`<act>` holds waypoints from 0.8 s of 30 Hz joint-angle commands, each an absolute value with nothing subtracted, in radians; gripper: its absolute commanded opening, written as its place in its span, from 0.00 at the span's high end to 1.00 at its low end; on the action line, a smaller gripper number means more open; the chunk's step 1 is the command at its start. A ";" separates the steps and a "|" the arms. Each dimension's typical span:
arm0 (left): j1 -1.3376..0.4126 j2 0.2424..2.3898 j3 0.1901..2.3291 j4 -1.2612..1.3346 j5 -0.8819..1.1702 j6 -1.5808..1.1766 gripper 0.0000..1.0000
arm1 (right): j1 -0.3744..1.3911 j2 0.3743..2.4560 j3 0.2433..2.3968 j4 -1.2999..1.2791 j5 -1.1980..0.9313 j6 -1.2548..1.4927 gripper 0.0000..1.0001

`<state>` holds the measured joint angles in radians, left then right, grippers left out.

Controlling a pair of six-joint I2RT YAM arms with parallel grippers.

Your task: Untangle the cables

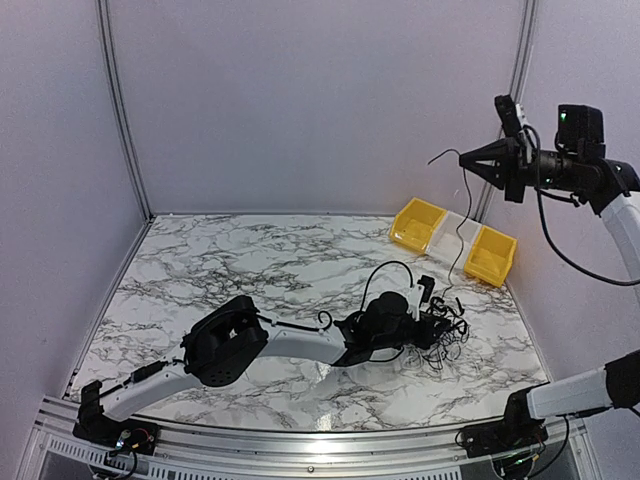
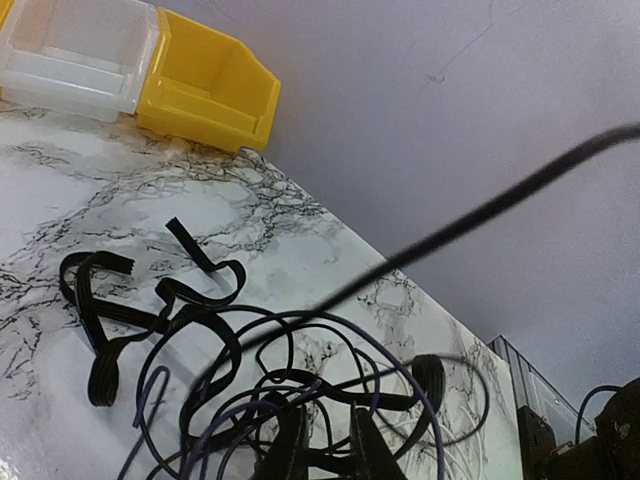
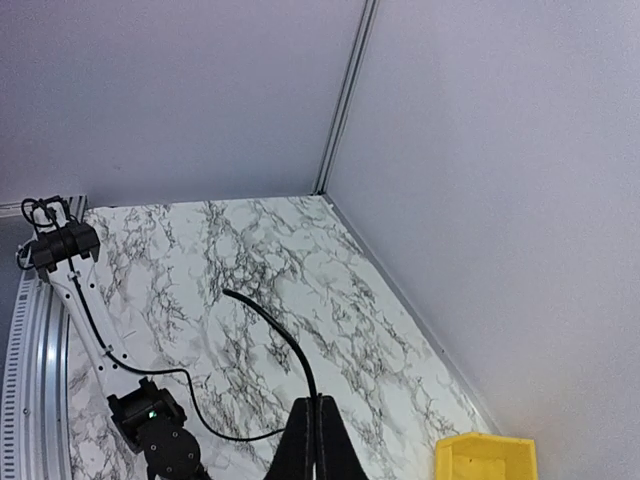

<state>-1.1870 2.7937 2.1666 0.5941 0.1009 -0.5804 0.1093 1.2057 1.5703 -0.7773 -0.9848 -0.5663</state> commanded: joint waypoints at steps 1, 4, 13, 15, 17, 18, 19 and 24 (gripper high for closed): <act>-1.207 2.838 2.195 0.629 0.140 -0.589 0.84 | 0.121 1.228 1.742 -0.683 -1.073 -0.420 1.00; -1.207 2.847 2.190 0.629 0.135 -0.601 0.85 | 0.121 1.261 1.853 -0.627 -1.105 -0.336 1.00; -1.205 2.824 2.130 0.629 0.120 -0.594 0.85 | 0.090 1.342 2.066 -0.512 -1.126 -0.204 1.00; -1.205 2.809 2.104 0.630 0.120 -0.596 0.86 | 0.074 1.366 2.106 -0.477 -1.142 -0.161 1.00; -1.205 2.792 2.082 0.633 0.115 -0.593 0.87 | 0.051 1.394 2.146 -0.415 -1.163 -0.093 1.00; -1.204 2.784 2.071 0.634 0.112 -0.589 0.87 | 0.036 1.408 2.163 -0.370 -1.175 -0.045 1.00; -1.204 2.774 2.062 0.634 0.107 -0.582 0.87 | 0.020 1.421 2.173 -0.311 -1.187 0.009 1.00; -1.204 2.732 2.026 0.639 0.099 -0.546 0.88 | -0.032 1.459 2.188 -0.150 -1.179 0.151 1.00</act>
